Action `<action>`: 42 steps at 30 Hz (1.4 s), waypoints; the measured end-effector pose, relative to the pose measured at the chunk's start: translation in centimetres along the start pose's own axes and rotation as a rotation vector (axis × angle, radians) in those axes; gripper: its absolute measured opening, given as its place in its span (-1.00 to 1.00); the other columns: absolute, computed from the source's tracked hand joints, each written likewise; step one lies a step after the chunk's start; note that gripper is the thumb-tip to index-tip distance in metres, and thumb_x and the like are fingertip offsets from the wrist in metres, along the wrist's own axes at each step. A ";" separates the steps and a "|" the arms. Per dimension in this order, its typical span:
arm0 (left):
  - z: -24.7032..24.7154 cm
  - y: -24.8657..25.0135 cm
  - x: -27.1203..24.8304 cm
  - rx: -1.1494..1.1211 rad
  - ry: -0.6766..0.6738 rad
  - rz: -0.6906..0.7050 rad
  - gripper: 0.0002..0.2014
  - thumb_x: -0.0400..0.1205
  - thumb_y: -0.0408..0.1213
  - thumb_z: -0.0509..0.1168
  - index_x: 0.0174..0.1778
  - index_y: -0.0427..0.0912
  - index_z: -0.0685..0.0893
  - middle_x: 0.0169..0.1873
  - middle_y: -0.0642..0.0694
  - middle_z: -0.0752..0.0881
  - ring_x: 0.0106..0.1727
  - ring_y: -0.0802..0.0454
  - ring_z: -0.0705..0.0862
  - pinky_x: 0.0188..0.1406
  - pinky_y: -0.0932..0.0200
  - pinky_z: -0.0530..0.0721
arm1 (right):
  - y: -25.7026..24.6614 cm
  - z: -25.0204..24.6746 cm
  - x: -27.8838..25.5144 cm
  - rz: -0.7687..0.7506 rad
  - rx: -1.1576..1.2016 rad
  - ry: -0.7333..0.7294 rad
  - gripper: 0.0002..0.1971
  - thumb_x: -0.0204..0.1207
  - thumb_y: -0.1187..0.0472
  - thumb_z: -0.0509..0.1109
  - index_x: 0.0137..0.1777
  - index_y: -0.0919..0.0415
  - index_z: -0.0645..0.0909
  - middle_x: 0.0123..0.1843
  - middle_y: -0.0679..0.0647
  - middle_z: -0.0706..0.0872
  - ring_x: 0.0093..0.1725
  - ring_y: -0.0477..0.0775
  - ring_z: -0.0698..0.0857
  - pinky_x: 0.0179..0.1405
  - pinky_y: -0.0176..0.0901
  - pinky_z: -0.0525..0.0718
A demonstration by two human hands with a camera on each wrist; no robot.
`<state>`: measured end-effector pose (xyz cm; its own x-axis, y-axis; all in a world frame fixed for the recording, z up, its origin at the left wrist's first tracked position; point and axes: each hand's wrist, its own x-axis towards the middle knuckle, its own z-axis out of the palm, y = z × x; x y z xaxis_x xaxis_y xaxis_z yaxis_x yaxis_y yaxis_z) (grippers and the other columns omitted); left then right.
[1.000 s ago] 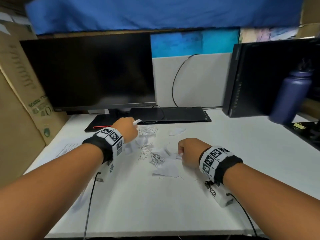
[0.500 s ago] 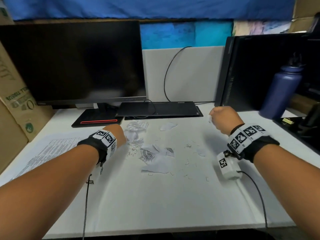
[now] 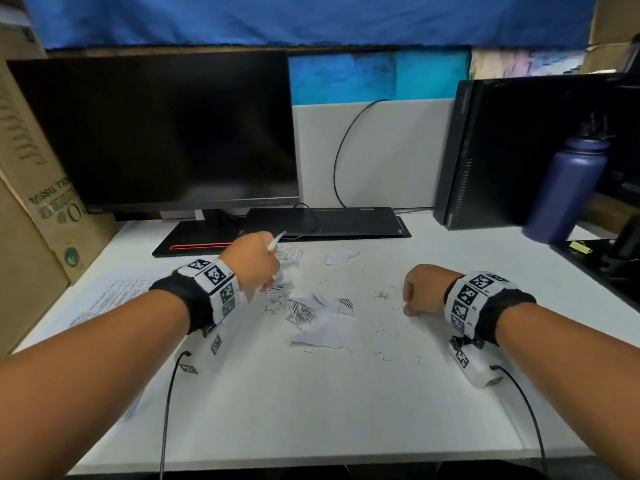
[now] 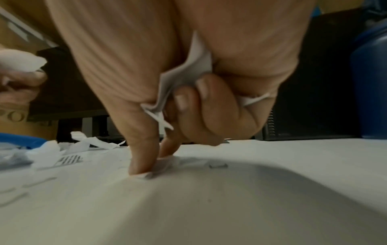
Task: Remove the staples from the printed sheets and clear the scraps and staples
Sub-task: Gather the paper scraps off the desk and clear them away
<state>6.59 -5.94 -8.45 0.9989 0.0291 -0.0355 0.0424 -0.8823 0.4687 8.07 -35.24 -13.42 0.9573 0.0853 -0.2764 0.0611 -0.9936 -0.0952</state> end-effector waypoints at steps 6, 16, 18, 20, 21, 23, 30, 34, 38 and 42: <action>3.5 1.0 -0.7 0.331 -0.294 0.199 -0.33 0.38 0.21 0.49 0.43 0.21 0.53 0.37 0.07 0.56 0.26 -0.01 0.63 0.28 0.03 0.65 | 0.7 -1.0 -0.5 -0.027 0.073 -0.011 -0.78 0.42 0.11 0.48 -0.04 0.25 0.75 -0.02 0.05 0.78 0.02 0.07 0.73 0.09 -0.10 0.70; 5.8 1.3 -0.4 0.468 -0.301 0.330 -0.74 0.47 -0.04 0.44 0.03 -0.02 0.70 -0.22 0.11 0.63 -0.12 0.05 0.62 -0.33 0.29 0.48 | 0.9 -0.5 -0.6 0.007 0.047 0.031 -0.72 0.37 0.04 0.57 0.06 0.07 0.72 0.10 -0.07 0.71 0.07 0.00 0.69 -0.02 -0.22 0.65; 5.6 1.1 -0.4 0.450 -0.279 0.342 -0.79 0.53 -0.10 0.40 0.05 -0.04 0.73 -0.17 0.08 0.69 -0.08 0.03 0.64 -0.23 0.23 0.59 | 0.6 -0.1 -0.5 0.002 0.022 0.037 -0.72 0.42 0.07 0.52 0.10 0.12 0.73 0.12 -0.01 0.76 0.09 0.04 0.72 -0.01 -0.20 0.66; 4.9 0.8 -0.3 0.432 -0.243 0.341 -0.83 0.57 -0.11 0.38 0.01 -0.06 0.75 -0.10 0.00 0.76 -0.03 -0.01 0.69 -0.06 0.12 0.67 | 0.4 -0.1 -0.5 0.006 -0.004 0.014 -0.72 0.46 0.09 0.49 0.13 0.16 0.74 0.14 0.03 0.78 0.12 0.06 0.74 0.03 -0.20 0.67; 4.4 0.6 -0.1 0.407 -0.220 0.343 -0.84 0.58 -0.10 0.37 -0.02 -0.06 0.75 -0.09 -0.02 0.77 -0.03 -0.01 0.70 -0.02 0.10 0.69 | 0.3 -0.2 -0.5 0.005 -0.019 0.001 -0.72 0.45 0.09 0.49 0.13 0.16 0.73 0.14 0.02 0.77 0.12 0.06 0.73 0.05 -0.19 0.67; 3.2 0.0 0.0 0.330 -0.170 0.324 -0.85 0.57 -0.05 0.41 -0.03 -0.01 0.76 -0.08 0.05 0.77 -0.02 0.01 0.71 0.03 0.08 0.74 | 0.4 -0.6 -0.5 -0.005 -0.028 -0.001 -0.79 0.45 0.10 0.48 0.04 0.14 0.70 0.09 0.00 0.73 0.06 0.05 0.70 -0.01 -0.19 0.67; -0.9 -1.8 -0.9 0.065 -0.075 0.210 -0.60 0.56 0.10 0.43 0.30 0.11 0.70 0.11 0.09 0.75 0.01 0.09 0.71 0.05 0.12 0.70 | -1.2 -3.8 -2.7 -0.058 0.576 0.117 -0.91 0.47 0.31 0.28 -0.22 0.15 0.46 -0.24 0.16 0.83 -0.37 0.09 0.75 -0.50 -0.24 0.53; -1.7 -2.7 -1.6 -0.032 -0.082 0.107 -0.65 0.59 0.17 0.34 0.12 0.01 0.71 -0.23 -0.04 0.75 -0.43 0.10 0.60 -0.41 0.23 0.58 | -5.9 -3.7 -4.4 -0.283 0.480 0.112 -0.78 0.53 0.38 0.10 -0.09 0.11 0.54 -0.25 0.01 0.69 -0.40 0.00 0.55 -0.48 -0.28 0.47; -1.8 -3.3 -3.3 -0.163 -0.052 0.086 -0.75 0.67 0.07 0.30 0.15 0.04 0.64 -0.25 0.05 0.74 -0.65 0.35 0.62 -0.60 0.35 0.53 | -10.5 -1.8 -5.5 -0.492 0.013 -0.065 -0.62 0.63 0.29 0.08 0.27 -0.04 0.62 0.14 -0.12 0.66 0.03 -0.06 0.62 0.00 -0.24 0.53; -2.0 -4.2 -5.2 -0.212 -0.021 0.057 -0.70 0.64 0.12 0.31 0.18 0.04 0.65 -0.29 0.01 0.78 -0.66 0.32 0.61 -0.63 0.41 0.52 | -12.9 0.0 -4.9 -0.448 -0.218 -0.096 -0.42 0.58 -0.29 0.21 0.49 0.02 0.46 0.46 -0.02 0.57 0.43 0.12 0.54 0.34 0.03 0.49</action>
<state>1.29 -1.44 -8.46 0.9993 -0.0294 -0.0213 -0.0087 -0.7638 0.6454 2.64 -22.87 -10.82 0.7936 0.5034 -0.3418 0.5274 -0.8492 -0.0260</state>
